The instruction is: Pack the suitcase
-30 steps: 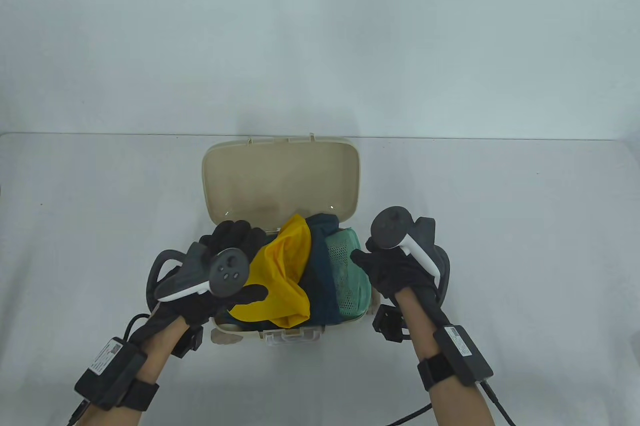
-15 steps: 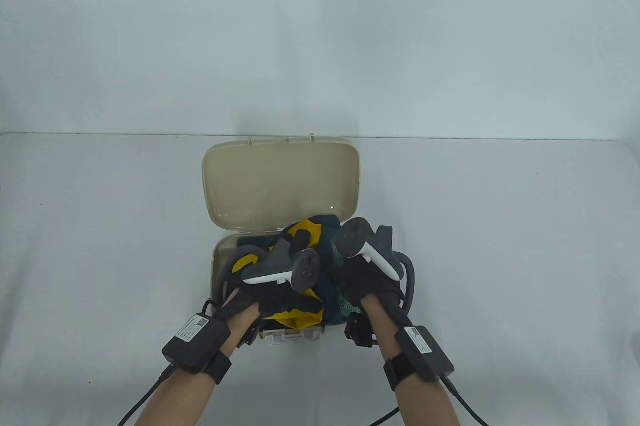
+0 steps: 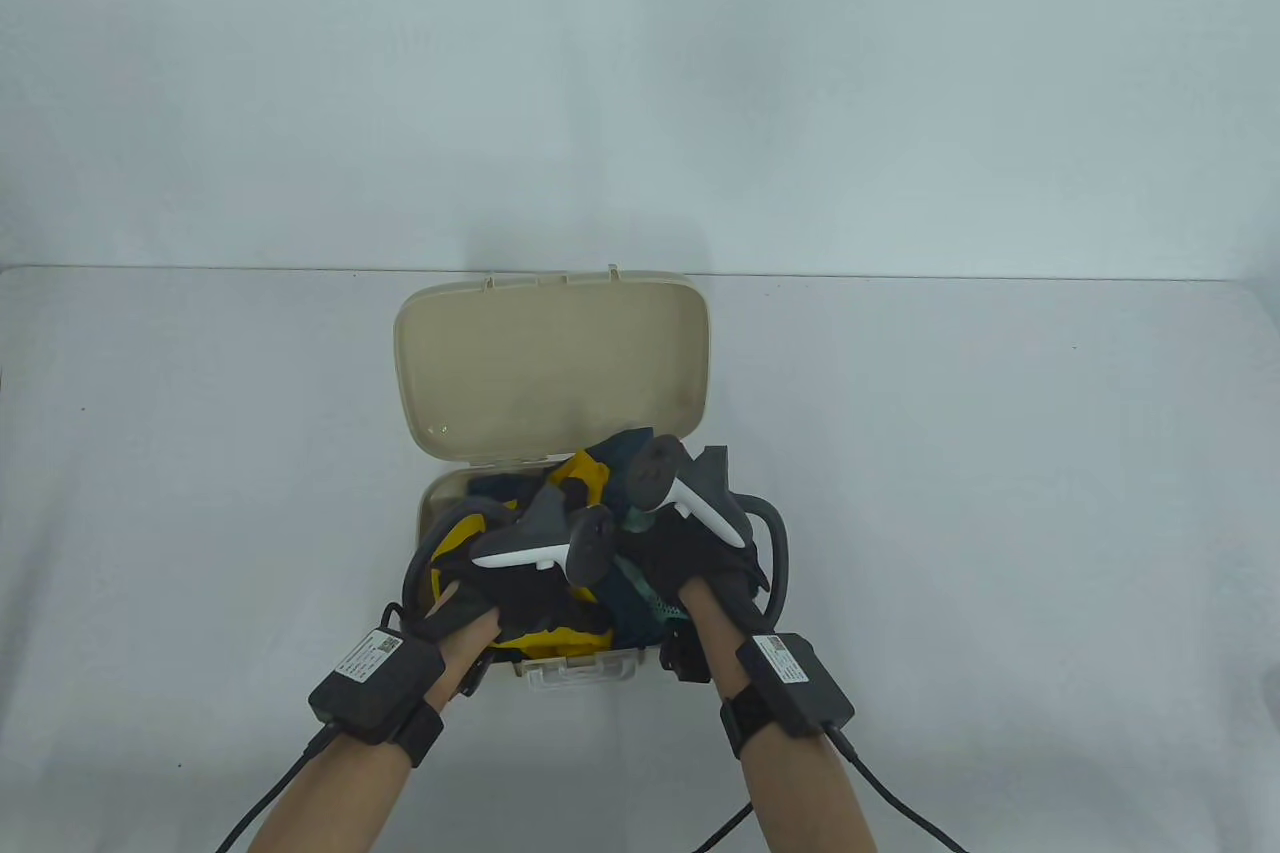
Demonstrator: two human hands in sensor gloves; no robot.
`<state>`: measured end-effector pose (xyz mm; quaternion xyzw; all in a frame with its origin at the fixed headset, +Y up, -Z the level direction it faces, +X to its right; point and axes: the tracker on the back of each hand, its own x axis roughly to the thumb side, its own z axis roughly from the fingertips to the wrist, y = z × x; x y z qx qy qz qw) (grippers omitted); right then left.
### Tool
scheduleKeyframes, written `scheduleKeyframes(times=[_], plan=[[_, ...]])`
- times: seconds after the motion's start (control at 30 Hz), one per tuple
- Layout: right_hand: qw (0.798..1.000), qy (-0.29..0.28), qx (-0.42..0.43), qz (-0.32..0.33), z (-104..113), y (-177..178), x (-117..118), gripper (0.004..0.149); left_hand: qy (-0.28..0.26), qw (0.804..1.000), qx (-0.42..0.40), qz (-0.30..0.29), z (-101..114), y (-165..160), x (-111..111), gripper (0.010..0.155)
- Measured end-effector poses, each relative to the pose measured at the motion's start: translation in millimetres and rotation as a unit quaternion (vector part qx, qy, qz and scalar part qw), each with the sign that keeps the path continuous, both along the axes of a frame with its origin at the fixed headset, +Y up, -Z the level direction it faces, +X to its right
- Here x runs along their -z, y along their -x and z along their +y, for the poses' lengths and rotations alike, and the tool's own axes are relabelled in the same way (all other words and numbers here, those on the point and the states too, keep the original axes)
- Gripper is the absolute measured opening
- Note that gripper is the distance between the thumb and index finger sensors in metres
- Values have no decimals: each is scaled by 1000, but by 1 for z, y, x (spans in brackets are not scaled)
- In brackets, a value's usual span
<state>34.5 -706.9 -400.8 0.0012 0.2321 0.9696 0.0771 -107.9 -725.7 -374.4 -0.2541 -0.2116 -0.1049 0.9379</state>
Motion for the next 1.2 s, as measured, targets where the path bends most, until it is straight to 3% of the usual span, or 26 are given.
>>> scheduleKeyframes(times=[0.2, 0.3, 0.53, 0.77, 0.97, 1.2], plan=[[1000, -10, -15, -3, -4, 4, 0, 98, 5, 1000, -2, 4, 0, 3, 1, 83], [999, 2, 28, -34, -3, -7, 3, 92, 11, 999, 34, 12, -4, 4, 1, 82], [996, 9, 74, -55, -1, -23, 4, 79, 15, 1000, 20, 16, -5, 13, -1, 82], [986, 46, 153, -54, -7, -12, 5, 68, 36, 999, -14, 11, -6, 17, -2, 88], [995, 11, 78, -58, -4, -11, 5, 62, 20, 999, 31, 13, -6, 23, -3, 87], [998, 9, 50, -21, 0, -4, 2, 66, 26, 999, -16, 21, -4, 27, -3, 86]])
